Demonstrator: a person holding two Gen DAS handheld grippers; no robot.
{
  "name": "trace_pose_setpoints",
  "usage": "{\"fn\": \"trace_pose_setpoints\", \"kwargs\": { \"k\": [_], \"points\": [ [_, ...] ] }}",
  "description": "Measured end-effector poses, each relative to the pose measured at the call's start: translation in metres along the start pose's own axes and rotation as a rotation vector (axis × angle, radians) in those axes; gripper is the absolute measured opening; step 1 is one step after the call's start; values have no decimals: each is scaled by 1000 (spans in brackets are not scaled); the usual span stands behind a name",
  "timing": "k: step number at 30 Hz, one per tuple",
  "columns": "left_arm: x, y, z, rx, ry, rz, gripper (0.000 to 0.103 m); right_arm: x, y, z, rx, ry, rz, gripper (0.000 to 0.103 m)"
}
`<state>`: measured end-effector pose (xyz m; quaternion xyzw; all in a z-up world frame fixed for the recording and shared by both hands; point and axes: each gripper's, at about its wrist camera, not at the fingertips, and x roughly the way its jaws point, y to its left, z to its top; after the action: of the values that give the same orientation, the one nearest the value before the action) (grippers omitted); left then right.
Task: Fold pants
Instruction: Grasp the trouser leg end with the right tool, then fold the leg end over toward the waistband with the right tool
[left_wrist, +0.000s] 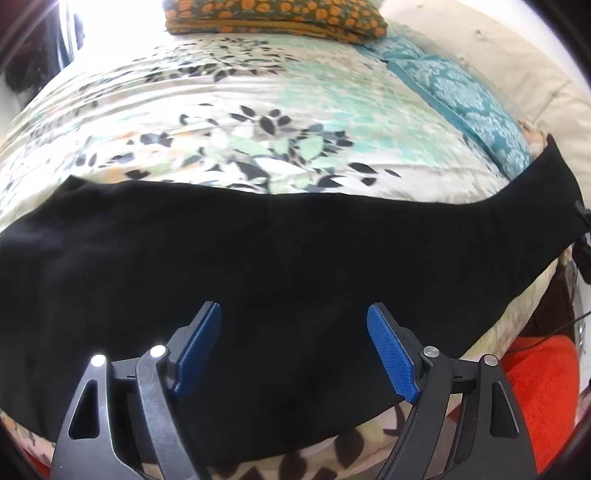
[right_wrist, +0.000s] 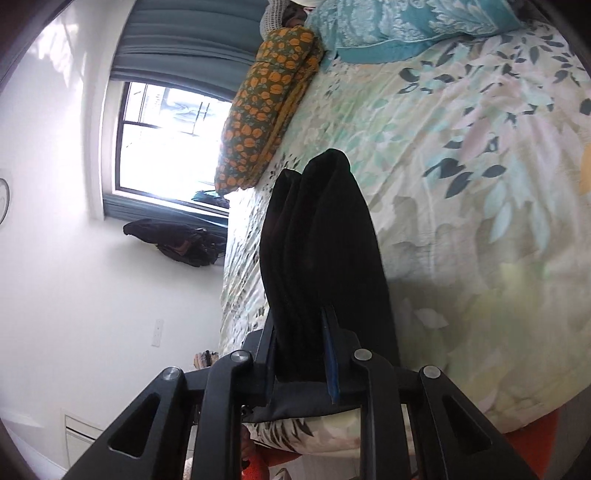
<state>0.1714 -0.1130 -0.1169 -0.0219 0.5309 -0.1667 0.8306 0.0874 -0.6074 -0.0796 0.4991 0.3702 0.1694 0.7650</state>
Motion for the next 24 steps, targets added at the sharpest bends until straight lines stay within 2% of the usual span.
{"fn": "trace_pose_setpoints", "kwargs": {
  "k": [4, 8, 12, 15, 18, 21, 22, 23, 24],
  "points": [
    [-40, 61, -13, -132, -55, 6, 83, 77, 53, -41, -26, 73, 90, 22],
    [-68, 111, -36, -223, -126, 48, 83, 171, 77, -97, -18, 172, 102, 22],
    [-73, 151, -56, -325, -131, 68, 83, 253, 85, -161, -36, 268, 46, 22],
    [-76, 171, -60, -387, -152, 58, 83, 298, 95, -205, -115, 335, -17, 22],
    [-77, 176, -58, -388, -167, 67, 83, 325, 101, -238, -217, 382, -86, 22],
    [-72, 177, -57, -392, -154, 56, 83, 334, 111, -255, -367, 391, -188, 25],
    [-71, 177, -58, -391, -149, 45, 83, 335, 119, -253, -429, 396, -224, 34],
    [-72, 174, -59, -387, -147, 33, 83, 333, 128, -254, -493, 401, -258, 54],
    [-72, 170, -58, -376, -144, 15, 83, 325, 140, -253, -561, 393, -299, 66]
  ]
}}
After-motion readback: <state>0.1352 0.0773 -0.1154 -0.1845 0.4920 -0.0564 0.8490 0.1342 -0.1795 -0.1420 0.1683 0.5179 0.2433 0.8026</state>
